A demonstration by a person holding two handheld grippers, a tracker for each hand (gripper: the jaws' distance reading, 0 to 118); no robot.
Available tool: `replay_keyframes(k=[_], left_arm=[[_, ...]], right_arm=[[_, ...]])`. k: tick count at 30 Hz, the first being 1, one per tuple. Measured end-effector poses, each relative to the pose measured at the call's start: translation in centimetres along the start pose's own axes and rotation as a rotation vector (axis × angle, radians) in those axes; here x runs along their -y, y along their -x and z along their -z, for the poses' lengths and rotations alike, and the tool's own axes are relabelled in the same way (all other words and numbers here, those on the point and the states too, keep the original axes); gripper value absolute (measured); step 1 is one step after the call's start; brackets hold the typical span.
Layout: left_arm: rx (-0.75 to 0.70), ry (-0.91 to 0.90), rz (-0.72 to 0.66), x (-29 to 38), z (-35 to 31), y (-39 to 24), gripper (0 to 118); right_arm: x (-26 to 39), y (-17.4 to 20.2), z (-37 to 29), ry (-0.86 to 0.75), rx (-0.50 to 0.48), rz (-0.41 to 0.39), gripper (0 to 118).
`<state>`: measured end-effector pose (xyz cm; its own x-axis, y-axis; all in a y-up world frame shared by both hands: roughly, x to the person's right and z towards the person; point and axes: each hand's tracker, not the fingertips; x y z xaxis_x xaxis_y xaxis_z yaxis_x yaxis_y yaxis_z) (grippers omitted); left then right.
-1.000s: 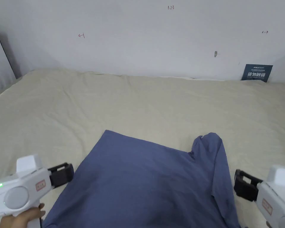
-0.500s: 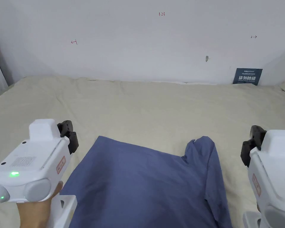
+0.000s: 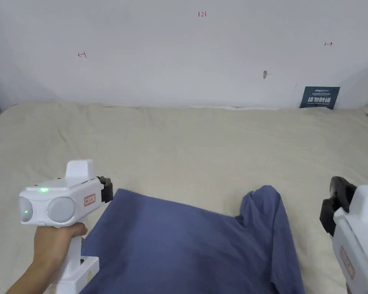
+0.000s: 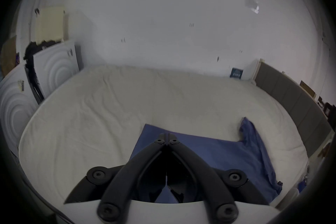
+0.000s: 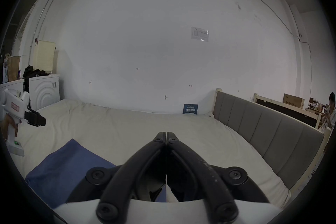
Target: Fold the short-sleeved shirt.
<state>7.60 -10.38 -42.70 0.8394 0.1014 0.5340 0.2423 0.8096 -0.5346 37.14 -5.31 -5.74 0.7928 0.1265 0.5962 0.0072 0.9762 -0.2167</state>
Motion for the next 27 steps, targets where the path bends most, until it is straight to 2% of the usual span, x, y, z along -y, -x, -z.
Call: replay_keyframes(k=[6, 7, 8, 10, 11, 16, 19, 21, 22, 23, 24, 26, 27], left_arm=[[-0.024, 0.181, 0.003, -1.9, 11.8, 2.0, 2], [-0.040, 0.188, 0.012, -1.9, 13.4, 2.0, 15], [-0.068, 0.199, 0.037, -2.2, 15.3, 2.4, 37], [-0.060, 0.270, 0.008, -2.1, 18.5, 2.9, 99], [-0.063, 0.312, 0.010, -2.1, 20.2, 3.1, 109], [-0.131, 0.384, 0.021, -1.4, 25.2, 3.4, 96], [-0.111, 0.468, 0.028, 0.0, 26.7, 3.4, 63], [-0.124, 0.399, 0.017, 0.4, 26.0, 3.1, 58], [-0.116, 0.396, 0.016, 0.4, 25.9, 3.0, 45], [-0.108, 0.390, 0.028, 0.4, 25.7, 2.8, 24], [-0.086, 0.374, 0.041, 0.3, 25.5, 2.6, 3], [-0.112, 0.368, 0.062, 0.5, 25.2, 2.1, 3], [-0.108, 0.363, 0.070, 0.5, 24.9, 1.9, 3]], right_arm=[[1.6, 0.0, 5.0, 0.063, 0.017, -0.009, 1], [1.9, 0.0, 5.8, 0.072, 0.021, -0.010, 1], [2.2, -0.1, 6.7, 0.085, 0.026, -0.013, 1], [3.0, -0.3, 8.4, 0.108, 0.037, -0.014, 1], [3.4, -0.4, 9.2, 0.119, 0.041, -0.014, 1], [5.2, -0.7, 12.3, 0.171, 0.067, -0.020, 1], [6.1, -0.8, 13.3, 0.197, 0.067, -0.015, 1], [6.7, -0.9, 14.1, 0.227, 0.061, -0.007, 2], [7.0, -1.0, 14.4, 0.244, 0.056, 0.000, 2], [7.3, -1.1, 14.8, 0.270, 0.052, 0.011, 3], [7.6, -1.1, 15.4, 0.310, 0.044, 0.018, 6], [8.2, -1.3, 16.8, 0.365, 0.023, 0.054, 24], [8.6, -1.4, 17.5, 0.409, 0.013, 0.066, 39]])
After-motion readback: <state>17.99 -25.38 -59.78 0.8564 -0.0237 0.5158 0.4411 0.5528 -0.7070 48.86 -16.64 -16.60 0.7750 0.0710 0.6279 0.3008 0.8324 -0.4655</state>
